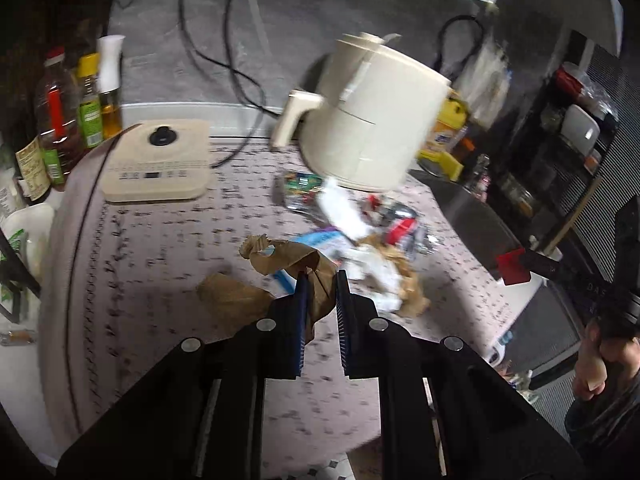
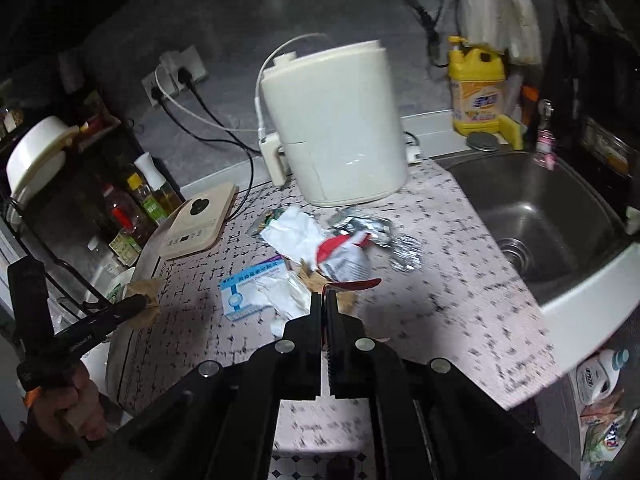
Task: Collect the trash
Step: 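Carry the brown paper with the left tool over the bin and release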
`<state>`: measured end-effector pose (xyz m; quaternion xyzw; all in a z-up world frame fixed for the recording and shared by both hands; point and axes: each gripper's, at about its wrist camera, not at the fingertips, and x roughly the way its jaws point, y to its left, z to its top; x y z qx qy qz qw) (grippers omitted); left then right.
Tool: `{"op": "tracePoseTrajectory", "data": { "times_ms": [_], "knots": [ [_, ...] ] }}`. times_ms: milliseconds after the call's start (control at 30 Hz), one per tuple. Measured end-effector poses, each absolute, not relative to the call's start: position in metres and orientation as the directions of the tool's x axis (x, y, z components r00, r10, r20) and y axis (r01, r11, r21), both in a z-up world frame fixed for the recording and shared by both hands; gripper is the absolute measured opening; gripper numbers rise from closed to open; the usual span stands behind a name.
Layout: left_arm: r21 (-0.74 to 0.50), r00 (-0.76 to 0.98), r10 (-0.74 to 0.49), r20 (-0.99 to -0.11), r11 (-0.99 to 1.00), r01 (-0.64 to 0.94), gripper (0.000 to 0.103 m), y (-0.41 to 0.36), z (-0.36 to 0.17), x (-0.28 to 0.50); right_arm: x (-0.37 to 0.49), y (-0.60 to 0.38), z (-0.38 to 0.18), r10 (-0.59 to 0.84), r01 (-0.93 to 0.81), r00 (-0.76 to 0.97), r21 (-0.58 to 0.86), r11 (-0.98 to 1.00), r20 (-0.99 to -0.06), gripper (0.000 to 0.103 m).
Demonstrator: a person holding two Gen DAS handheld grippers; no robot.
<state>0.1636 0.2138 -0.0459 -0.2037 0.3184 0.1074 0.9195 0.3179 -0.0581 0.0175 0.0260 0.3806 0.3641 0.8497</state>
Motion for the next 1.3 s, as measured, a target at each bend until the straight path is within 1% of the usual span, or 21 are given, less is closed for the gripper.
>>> {"op": "tracePoseTrajectory", "data": {
  "times_ms": [267, 533, 700, 800, 833, 867, 900, 1300],
  "knots": [
    [-0.321, 0.770, -0.064, -0.634, 0.929, -0.186, 0.014, 0.097, -0.048, 0.180, 0.290, -0.183, 0.004, 0.583, -0.504, 0.481, 0.337, 0.795, -0.655, 0.003],
    [-0.318, 0.719, -0.164, -0.675, 0.944, -0.084, 0.014, 0.006, -0.070, 0.181, 0.260, -0.284, -0.036, 0.524, -0.392, 0.479, 0.363, 0.845, -0.704, 0.003],
    [-0.329, 0.682, -0.216, -0.699, 0.944, -0.038, 0.014, -0.042, -0.090, 0.178, 0.238, -0.333, -0.073, 0.487, -0.326, 0.443, 0.370, 0.870, -0.753, 0.005],
    [-0.334, 0.655, -0.248, -0.714, 0.943, -0.007, 0.014, -0.070, -0.104, 0.176, 0.228, -0.355, -0.096, 0.471, -0.278, 0.401, 0.385, 0.880, -0.786, 0.012],
    [-0.335, 0.646, -0.256, -0.719, 0.942, 0.001, 0.014, -0.079, -0.109, 0.175, 0.225, -0.364, -0.103, 0.461, -0.259, 0.391, 0.385, 0.886, -0.797, 0.030],
    [-0.337, 0.638, -0.264, -0.723, 0.942, 0.008, 0.014, -0.088, -0.112, 0.175, 0.221, -0.373, -0.107, 0.450, -0.237, 0.396, 0.384, 0.892, -0.800, 0.055],
    [-0.339, 0.630, -0.272, -0.727, 0.941, 0.015, 0.014, -0.096, -0.116, 0.175, 0.217, -0.383, -0.108, 0.440, -0.213, 0.411, 0.385, 0.898, -0.799, 0.061],
    [-0.376, 0.523, -0.390, -0.758, 0.916, 0.139, 0.014, -0.186, -0.152, 0.183, 0.177, -0.477, -0.108, 0.345, -0.069, 0.496, 0.359, 0.931, -0.797, 0.063]
  ]
}}
